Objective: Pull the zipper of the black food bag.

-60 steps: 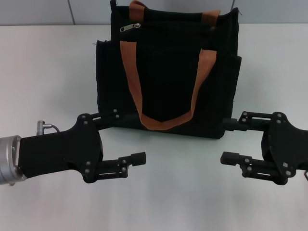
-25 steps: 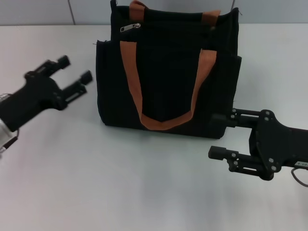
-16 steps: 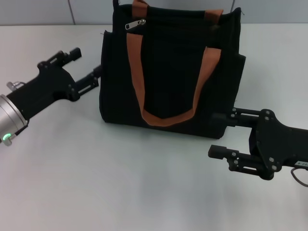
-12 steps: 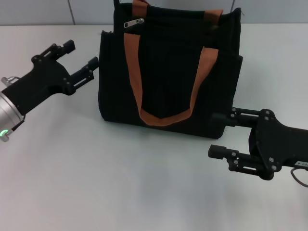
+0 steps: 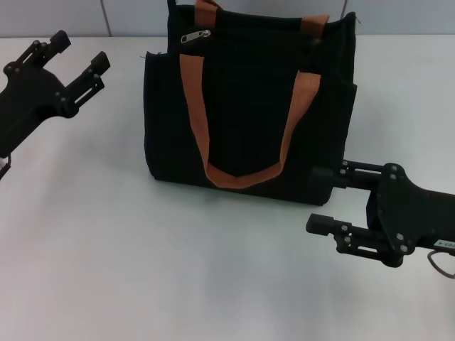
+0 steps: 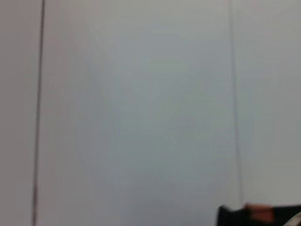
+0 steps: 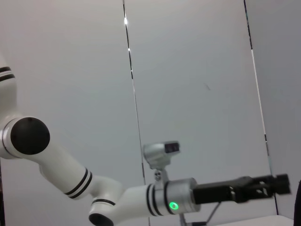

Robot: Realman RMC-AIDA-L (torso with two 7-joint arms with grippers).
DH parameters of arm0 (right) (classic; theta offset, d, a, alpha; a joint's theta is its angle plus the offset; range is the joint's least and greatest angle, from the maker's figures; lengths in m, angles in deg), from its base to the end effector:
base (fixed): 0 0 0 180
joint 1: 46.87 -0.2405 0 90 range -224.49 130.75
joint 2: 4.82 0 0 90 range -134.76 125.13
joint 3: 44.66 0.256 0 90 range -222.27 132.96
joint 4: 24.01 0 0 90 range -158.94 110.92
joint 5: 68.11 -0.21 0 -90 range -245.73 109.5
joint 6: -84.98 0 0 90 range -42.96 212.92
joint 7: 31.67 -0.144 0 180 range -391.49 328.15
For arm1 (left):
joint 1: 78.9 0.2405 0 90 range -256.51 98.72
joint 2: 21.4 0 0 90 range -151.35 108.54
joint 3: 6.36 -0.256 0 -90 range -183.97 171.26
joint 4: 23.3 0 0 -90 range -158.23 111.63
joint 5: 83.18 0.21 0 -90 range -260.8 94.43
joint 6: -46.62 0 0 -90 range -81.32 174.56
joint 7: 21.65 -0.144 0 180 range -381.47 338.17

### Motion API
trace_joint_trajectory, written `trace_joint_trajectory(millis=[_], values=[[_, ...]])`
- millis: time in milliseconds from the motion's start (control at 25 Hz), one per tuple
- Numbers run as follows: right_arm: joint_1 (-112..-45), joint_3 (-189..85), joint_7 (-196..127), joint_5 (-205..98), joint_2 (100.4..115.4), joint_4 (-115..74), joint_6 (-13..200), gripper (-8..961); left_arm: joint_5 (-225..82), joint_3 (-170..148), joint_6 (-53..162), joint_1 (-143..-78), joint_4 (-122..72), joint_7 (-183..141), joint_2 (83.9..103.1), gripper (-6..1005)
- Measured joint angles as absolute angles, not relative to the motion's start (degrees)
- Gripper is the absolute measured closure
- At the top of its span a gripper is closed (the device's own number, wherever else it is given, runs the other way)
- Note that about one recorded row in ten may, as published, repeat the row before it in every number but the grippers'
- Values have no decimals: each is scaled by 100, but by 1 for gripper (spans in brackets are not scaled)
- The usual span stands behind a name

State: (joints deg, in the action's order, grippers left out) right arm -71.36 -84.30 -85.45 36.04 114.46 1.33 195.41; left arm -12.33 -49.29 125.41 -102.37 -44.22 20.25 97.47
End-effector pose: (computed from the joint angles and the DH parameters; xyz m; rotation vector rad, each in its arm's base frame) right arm 0.2531 0.2530 -0.0091 -2.7212 0.2077 1.2656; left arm -0.2986 0.3314 0.0202 -2.0132 -0.3735 -0.9357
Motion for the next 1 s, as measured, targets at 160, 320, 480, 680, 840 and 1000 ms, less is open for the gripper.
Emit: trace_joint_trajectory(millis=[160,320,480,680,840,1000], values=[[-7160,-8429,-8540,3593,11446,129,19527,359,-1214,-5149,11920,-10471,-4353,1730,9779,294],[-7160,-8429,-8503,3538,11445,107,19522,359,-1205,-5652,11688,-10629,-4368,1687,9781,297],[-7168,-8429,-8476,3524,11445,70,19513,359,-1208,-6261,11705,-10637,-4531,1692,9778,300],[-7196,-8429,-8475,3524,11445,55,19454,359,-1234,-6647,11784,-10625,-4607,1696,9778,304],[-7219,-8429,-8475,3524,11445,38,19433,359,-1408,-6688,11771,-10674,-4549,1687,9777,307],[-7258,-8429,-8470,3524,11445,-12,19370,359,-1866,-6735,11744,-10698,-4441,1606,9777,310]])
